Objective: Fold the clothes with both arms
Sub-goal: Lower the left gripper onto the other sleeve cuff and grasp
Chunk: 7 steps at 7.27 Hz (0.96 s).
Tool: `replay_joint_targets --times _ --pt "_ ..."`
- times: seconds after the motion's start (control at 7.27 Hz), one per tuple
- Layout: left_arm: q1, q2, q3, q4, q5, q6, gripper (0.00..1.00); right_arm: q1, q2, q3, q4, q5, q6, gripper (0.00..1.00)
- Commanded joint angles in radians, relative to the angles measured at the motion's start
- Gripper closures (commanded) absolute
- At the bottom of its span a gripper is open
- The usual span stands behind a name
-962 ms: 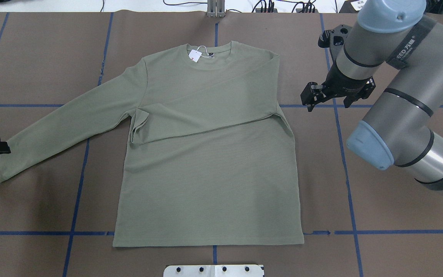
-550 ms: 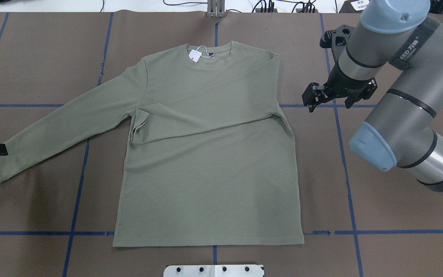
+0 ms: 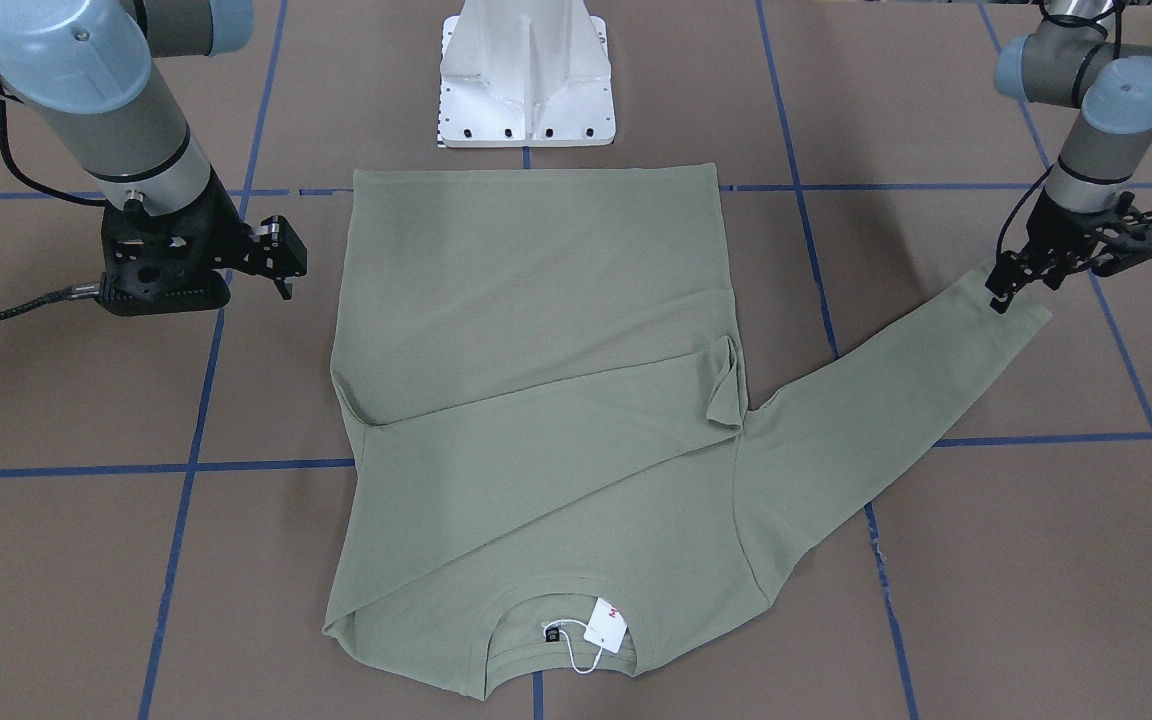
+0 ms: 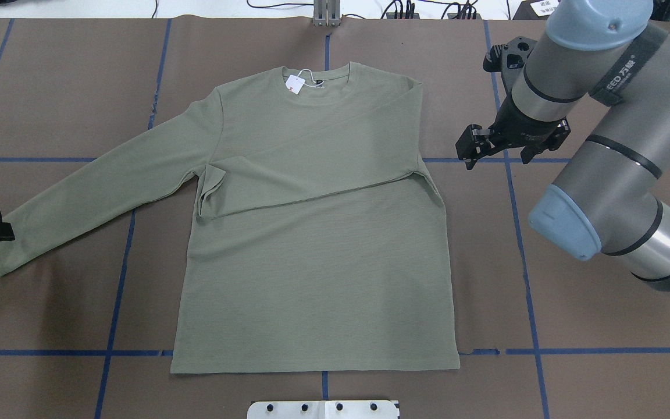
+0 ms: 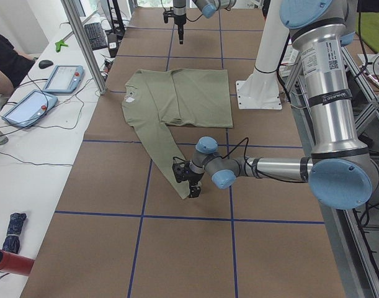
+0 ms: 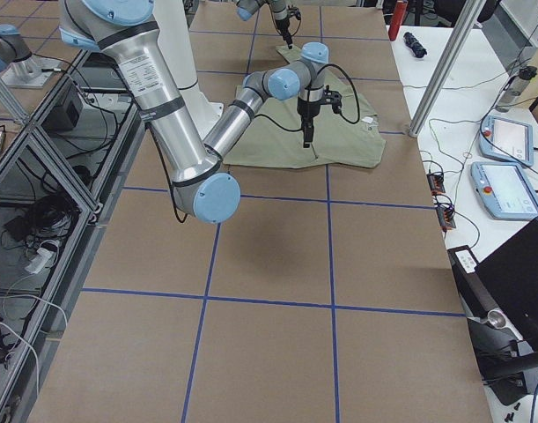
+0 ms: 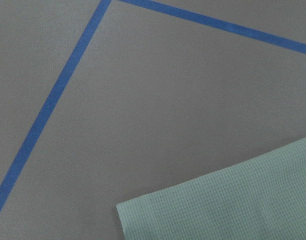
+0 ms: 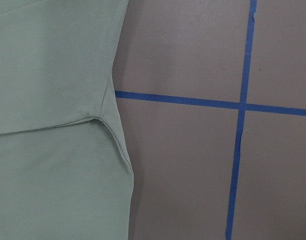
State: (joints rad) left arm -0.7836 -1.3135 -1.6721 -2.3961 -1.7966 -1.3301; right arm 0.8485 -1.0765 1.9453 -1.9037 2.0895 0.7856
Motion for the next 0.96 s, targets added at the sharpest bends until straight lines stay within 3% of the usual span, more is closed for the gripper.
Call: replay_joint_targets --times 0.0,0.69,0.82 --pt "0.007 0.003 0.0 0.0 -0.003 0.0 0.02 0.0 0.003 0.001 0.0 0.0 0.006 0.0" --pt "0.029 0.011 0.0 0.0 -0.001 -0.043 0.02 0.0 0.0 0.026 -0.002 0.004 0.014 0.0" --pt "0.047 0.011 0.0 -0.002 -0.001 -0.064 0.11 0.0 0.0 0.026 -0.002 0.004 0.014 0.0"
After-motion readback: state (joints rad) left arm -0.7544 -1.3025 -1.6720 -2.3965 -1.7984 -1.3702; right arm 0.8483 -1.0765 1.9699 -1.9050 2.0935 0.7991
